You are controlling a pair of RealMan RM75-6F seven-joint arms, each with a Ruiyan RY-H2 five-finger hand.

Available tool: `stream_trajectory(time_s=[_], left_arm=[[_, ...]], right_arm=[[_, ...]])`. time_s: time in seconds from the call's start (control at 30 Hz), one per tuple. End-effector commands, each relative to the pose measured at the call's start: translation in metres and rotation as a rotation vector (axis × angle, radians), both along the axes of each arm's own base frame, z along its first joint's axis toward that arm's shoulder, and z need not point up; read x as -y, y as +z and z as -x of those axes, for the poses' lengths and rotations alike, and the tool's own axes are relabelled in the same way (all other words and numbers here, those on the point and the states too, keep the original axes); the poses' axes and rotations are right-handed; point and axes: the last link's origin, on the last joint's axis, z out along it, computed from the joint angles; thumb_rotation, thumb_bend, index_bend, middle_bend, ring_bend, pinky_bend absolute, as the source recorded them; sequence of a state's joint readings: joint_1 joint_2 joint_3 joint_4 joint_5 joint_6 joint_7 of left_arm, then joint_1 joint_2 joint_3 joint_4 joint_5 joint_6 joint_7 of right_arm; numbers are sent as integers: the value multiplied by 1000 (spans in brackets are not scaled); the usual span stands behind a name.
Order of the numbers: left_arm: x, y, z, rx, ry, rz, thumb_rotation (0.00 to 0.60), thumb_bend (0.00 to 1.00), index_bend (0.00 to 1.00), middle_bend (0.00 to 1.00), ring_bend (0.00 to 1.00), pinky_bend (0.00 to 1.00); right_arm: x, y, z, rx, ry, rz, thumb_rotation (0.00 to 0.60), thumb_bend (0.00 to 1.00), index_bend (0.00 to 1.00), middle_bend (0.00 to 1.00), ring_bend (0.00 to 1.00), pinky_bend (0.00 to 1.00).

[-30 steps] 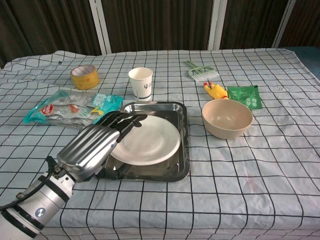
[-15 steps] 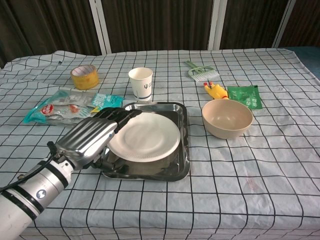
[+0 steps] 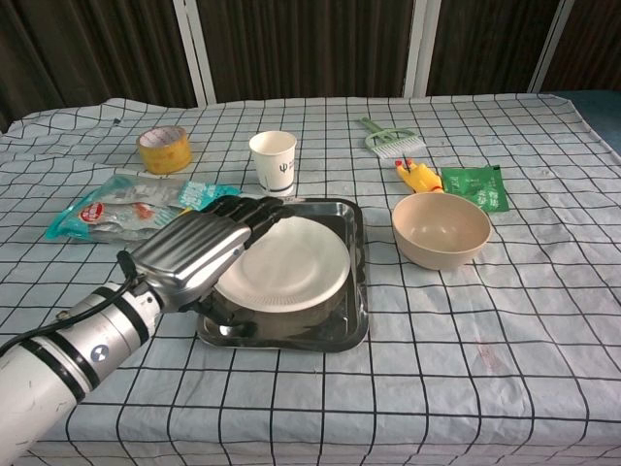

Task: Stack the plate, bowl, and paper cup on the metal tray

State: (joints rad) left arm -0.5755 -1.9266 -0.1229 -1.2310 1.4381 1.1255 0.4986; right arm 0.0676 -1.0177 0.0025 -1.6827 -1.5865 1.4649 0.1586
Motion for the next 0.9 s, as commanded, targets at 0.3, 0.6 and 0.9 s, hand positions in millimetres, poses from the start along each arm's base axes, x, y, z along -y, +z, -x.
stream_trajectory(time_s=[0.3, 0.6, 0.9], left_arm=[[0, 18, -17, -62, -30, 27, 600, 187, 0, 0, 0, 0], [20, 67, 7, -98, -26, -45, 600, 207, 0, 0, 0, 0], [37, 133, 64, -63, 101, -177, 600, 254, 0, 0, 0, 0]], right_arm=[[-2, 1, -1, 8, 7, -8, 600, 213, 0, 0, 0, 0], [-3, -2, -1, -10, 10, -20, 600, 213, 0, 0, 0, 0], [-2, -10, -2, -40, 28, -42, 600, 213, 0, 0, 0, 0]])
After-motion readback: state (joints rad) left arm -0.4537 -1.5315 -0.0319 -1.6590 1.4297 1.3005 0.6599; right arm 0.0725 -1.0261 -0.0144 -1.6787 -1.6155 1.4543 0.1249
